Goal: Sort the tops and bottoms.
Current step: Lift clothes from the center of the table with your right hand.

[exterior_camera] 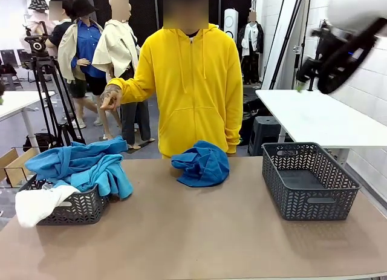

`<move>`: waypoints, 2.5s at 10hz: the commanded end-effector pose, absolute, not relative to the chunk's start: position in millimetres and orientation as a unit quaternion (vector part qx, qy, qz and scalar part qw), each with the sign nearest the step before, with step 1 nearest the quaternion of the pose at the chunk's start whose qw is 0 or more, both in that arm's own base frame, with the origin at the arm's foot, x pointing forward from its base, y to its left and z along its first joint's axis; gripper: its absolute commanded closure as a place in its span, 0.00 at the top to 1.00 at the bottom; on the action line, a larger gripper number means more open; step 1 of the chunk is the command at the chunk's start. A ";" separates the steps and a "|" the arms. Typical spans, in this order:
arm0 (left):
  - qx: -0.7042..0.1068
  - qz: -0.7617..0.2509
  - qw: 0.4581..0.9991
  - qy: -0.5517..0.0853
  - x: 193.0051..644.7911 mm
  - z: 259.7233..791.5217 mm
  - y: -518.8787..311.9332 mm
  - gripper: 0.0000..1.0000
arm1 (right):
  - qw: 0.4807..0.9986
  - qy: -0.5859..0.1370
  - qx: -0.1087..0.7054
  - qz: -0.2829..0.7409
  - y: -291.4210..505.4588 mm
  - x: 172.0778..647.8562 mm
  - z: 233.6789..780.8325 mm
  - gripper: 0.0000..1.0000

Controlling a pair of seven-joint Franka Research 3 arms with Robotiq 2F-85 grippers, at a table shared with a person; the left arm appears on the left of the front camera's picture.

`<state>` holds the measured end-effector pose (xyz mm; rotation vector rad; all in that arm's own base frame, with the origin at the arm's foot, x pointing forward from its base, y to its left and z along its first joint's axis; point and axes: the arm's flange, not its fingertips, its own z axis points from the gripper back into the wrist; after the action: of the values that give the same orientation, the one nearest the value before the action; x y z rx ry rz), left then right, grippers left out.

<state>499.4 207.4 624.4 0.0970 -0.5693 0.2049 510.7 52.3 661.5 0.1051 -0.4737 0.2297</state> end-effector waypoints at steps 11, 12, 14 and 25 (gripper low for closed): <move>0.031 0.173 0.951 -0.253 470.2 602.2 271.3 1.00 | 0.942 -0.124 0.085 0.301 302.5 603.4 549.3 1.00; 0.031 0.173 0.951 -0.253 470.2 602.2 271.3 1.00 | 0.942 -0.124 0.085 0.301 302.5 603.4 549.3 1.00; 0.031 0.173 0.951 -0.253 470.2 602.2 271.3 1.00 | 0.942 -0.124 0.085 0.301 302.5 603.4 549.3 1.00; 0.031 0.173 0.951 -0.253 470.2 602.2 271.3 1.00 | 0.977 -0.080 0.022 0.195 379.9 705.4 400.4 1.00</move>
<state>471.3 271.3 601.3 0.0546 -0.5147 0.3554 685.0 365.9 395.2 0.0884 -0.1704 0.4200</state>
